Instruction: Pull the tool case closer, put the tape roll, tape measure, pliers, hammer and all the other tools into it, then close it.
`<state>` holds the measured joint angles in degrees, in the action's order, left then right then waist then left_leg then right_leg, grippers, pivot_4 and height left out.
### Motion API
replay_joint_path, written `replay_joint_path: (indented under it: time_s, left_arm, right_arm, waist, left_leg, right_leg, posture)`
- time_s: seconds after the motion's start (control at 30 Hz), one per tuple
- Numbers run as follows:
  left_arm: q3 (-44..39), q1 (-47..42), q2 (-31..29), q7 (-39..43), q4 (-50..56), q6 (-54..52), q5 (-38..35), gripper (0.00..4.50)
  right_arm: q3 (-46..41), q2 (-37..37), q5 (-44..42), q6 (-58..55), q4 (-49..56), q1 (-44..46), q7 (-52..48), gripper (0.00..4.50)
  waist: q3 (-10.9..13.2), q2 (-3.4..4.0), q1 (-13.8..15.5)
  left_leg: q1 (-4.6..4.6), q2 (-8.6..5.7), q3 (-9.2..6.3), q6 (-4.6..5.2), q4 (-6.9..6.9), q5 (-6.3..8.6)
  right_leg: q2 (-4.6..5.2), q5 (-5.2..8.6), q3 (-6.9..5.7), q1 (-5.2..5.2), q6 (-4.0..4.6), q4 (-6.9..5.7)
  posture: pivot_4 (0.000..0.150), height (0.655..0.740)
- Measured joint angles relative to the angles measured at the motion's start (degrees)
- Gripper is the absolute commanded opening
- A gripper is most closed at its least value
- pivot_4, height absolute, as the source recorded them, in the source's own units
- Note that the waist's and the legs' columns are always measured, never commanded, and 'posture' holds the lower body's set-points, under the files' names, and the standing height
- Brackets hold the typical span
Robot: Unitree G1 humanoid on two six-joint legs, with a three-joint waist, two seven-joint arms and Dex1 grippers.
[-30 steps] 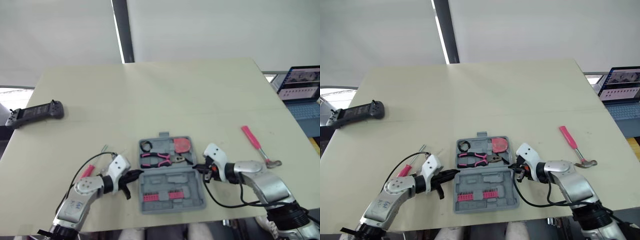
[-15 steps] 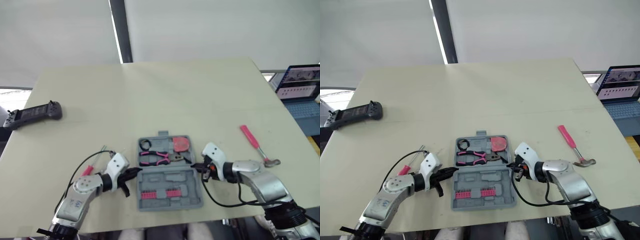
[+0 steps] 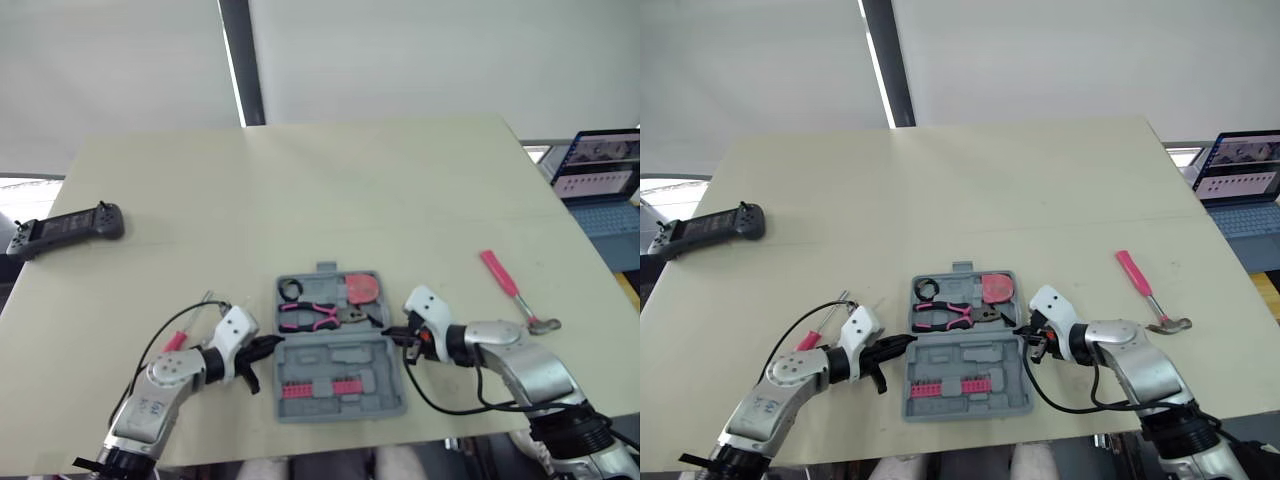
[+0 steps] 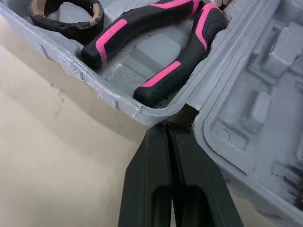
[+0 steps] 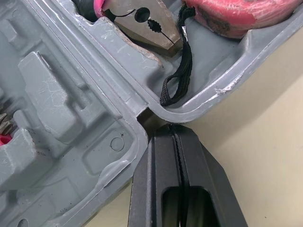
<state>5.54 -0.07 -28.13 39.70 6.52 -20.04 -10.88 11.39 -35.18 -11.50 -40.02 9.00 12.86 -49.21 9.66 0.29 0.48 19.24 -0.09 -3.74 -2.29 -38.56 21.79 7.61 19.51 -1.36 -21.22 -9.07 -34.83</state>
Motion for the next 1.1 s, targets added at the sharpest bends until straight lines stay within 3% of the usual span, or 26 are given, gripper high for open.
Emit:
replay_joint_path:
  time_s: [0.33, 0.53, 0.7, 0.73, 0.77, 0.83, 1.0, 1.03, 1.1]
  left_arm:
    - [-4.41, 1.56, -2.62, 0.01, 3.43, -3.94, -2.13, 0.14]
    - [-11.75, 6.73, -5.60, 2.18, 15.35, -8.00, -9.73, 0.14]
    - [-20.09, 16.48, -7.69, 3.96, 24.26, -9.37, -15.63, 0.14]
    - [-21.64, 19.39, -8.00, 4.28, 24.84, -9.39, -16.00, 0.63]
    - [-23.45, 23.10, -8.11, 4.99, 25.02, -8.92, -16.03, 0.86]
    - [-27.06, 31.29, -7.97, 7.38, 24.87, -5.08, -15.54, 1.75]
    - [-32.80, 41.48, -3.42, 10.13, 24.40, 5.72, -14.34, 4.24]
    - [-33.45, 42.85, -2.84, 10.46, 24.16, 7.01, -14.22, 4.50]
    - [-34.86, 45.15, -1.51, 10.87, 24.01, 9.53, -13.92, 4.50]
  right_arm:
    - [-1.15, -4.09, -1.47, 0.14, 0.86, -1.75, -1.27, 0.00]
    - [-9.55, -11.95, -8.13, -6.07, 7.50, -7.84, -4.71, 0.00]
    - [-18.44, -17.56, -15.28, -10.01, 14.85, -16.39, -8.81, 0.00]
    - [-19.75, -18.07, -16.44, -10.18, 15.37, -18.20, -9.47, 0.00]
    - [-21.24, -18.12, -17.26, -9.97, 15.57, -20.22, -10.04, 0.53]
    - [-23.65, -18.90, -17.99, -8.87, 15.65, -25.09, -11.41, 1.26]
    - [-25.20, -18.84, -18.06, -4.00, 15.63, -30.07, -12.93, 3.75]
    - [-25.35, -18.48, -17.82, -2.88, 15.43, -30.54, -12.92, 4.25]
    - [-25.40, -18.35, -17.45, -0.57, 14.87, -32.23, -13.13, 4.47]
  waist:
    - [0.00, 0.00, 0.33]
    - [0.03, 0.03, 0.81]
    - [0.04, 0.04, 0.76]
    - [0.04, 0.04, 0.72]
    - [0.05, 0.03, 0.71]
    - [0.08, -0.02, 0.85]
    - [0.12, -0.18, 1.04]
    - [0.13, -0.20, 1.03]
    - [0.14, -0.18, 1.15]
  left_leg:
    - [0.08, -0.02, -0.01, 0.01, 0.05, 0.00]
    - [0.26, 0.00, -0.01, 0.01, 0.04, 0.00]
    - [0.17, 0.03, 0.15, 0.02, 0.22, 0.01]
    - [0.12, 0.03, 0.21, 0.02, 0.26, 0.01]
    - [0.10, 0.03, 0.25, 0.04, 0.29, 0.02]
    - [0.08, 0.02, 0.33, 0.09, 0.32, 0.05]
    - [0.03, 0.02, 0.38, 0.20, 0.31, 0.03]
    - [0.02, 0.02, 0.38, 0.22, 0.33, 0.05]
    - [0.06, 0.00, 0.37, 0.26, 0.34, 0.07]
  right_leg:
    - [0.04, 0.00, 0.00, -0.01, 0.00, 0.04]
    - [0.04, 0.00, 0.00, -0.13, 0.00, 0.19]
    - [0.02, 0.00, 0.02, -0.09, 0.00, 0.34]
    - [0.02, 0.00, 0.04, -0.08, 0.00, 0.38]
    - [0.02, 0.00, 0.06, -0.07, 0.00, 0.40]
    - [0.02, 0.00, 0.09, -0.06, 0.01, 0.50]
    - [0.02, -0.14, 0.13, 0.14, 0.10, 0.79]
    - [0.02, -0.14, 0.13, 0.16, 0.10, 0.84]
    - [0.03, -0.14, 0.13, 0.16, 0.11, 0.92]
  posture:
    - [0.150, 0.7400]
    - [0.150, 0.7400]
    - [0.150, 0.7400]
    - [0.150, 0.7400]
    - [0.150, 0.7400]
    - [0.150, 0.7400]
    - [0.150, 0.7400]
    - [0.150, 0.7400]
    - [0.150, 0.7400]
